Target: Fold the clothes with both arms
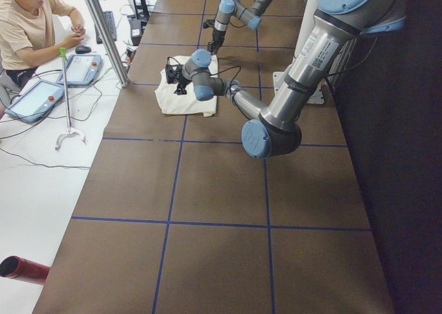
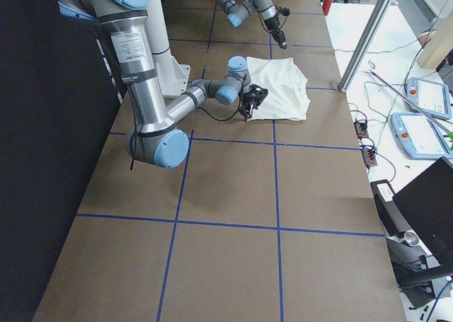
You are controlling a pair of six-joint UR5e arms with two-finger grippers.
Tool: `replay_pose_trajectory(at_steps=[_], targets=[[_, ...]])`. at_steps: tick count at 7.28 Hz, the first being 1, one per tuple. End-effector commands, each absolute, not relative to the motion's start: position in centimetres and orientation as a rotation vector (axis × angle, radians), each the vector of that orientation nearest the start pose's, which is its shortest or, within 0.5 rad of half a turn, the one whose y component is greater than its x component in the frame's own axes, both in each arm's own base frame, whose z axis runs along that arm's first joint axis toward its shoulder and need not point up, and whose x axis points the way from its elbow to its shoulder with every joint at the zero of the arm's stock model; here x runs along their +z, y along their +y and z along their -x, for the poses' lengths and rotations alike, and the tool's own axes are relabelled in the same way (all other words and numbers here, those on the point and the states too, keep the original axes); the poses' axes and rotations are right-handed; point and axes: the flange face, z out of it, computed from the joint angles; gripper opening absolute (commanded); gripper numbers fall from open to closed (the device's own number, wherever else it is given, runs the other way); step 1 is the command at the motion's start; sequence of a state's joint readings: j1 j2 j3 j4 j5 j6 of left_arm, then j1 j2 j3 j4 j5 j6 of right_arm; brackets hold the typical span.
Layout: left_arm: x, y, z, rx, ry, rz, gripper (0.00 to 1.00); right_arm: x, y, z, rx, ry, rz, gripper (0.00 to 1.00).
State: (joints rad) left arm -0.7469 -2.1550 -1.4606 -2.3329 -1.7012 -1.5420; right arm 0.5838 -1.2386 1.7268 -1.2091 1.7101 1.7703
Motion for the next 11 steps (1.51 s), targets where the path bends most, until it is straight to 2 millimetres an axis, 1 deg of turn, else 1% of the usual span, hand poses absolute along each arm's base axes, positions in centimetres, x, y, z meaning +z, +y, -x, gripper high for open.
replay_pose_trajectory(at_steps=[1,2,3,4,5,6,7,8,9,10,11], targets=[[27.5,-57.0,-43.7,-0.544,1.204,-0.368,0.57,38.3,-43.3,46.3,0.669,-0.850,-0.044,0.62],[27.1,-57.0,-43.3,-0.562,1.214,-0.367,0.57,38.8,-43.2,46.1,0.668,-0.843,-0.040,0.49],[26.6,-56.7,-42.5,-0.573,1.226,-0.368,0.57,38.9,-43.0,46.0,0.665,-0.842,-0.032,0.10],[26.6,-56.9,-41.0,-0.586,1.229,-0.381,0.57,39.1,-42.9,46.2,0.661,-0.838,-0.029,0.00],[26.8,-57.9,-39.0,-0.611,1.225,-0.397,0.57,38.4,-42.8,46.3,0.654,-0.852,-0.024,0.00],[28.2,-57.8,-38.7,-0.618,1.207,-0.387,0.57,37.8,-42.0,46.9,0.638,-0.864,-0.018,0.00],[27.1,-57.4,-38.3,-0.613,1.229,-0.394,0.55,35.7,-40.8,46.3,0.614,-0.910,-0.013,0.00],[26.4,-56.7,-37.9,-0.585,1.255,-0.372,0.54,33.2,-38.2,44.7,0.571,-0.965,0.016,0.00],[26.4,-55.9,-38.1,-0.547,1.272,-0.326,0.54,32.3,-32.6,41.7,0.486,-1.007,0.082,0.00],[25.9,-55.4,-38.0,-0.521,1.292,-0.304,0.54,30.7,-26.4,40.7,0.376,-1.039,0.150,0.00],[25.6,-54.6,-38.0,-0.509,1.309,-0.265,0.59,30.3,-20.6,40.4,0.283,-1.031,0.243,0.00]])
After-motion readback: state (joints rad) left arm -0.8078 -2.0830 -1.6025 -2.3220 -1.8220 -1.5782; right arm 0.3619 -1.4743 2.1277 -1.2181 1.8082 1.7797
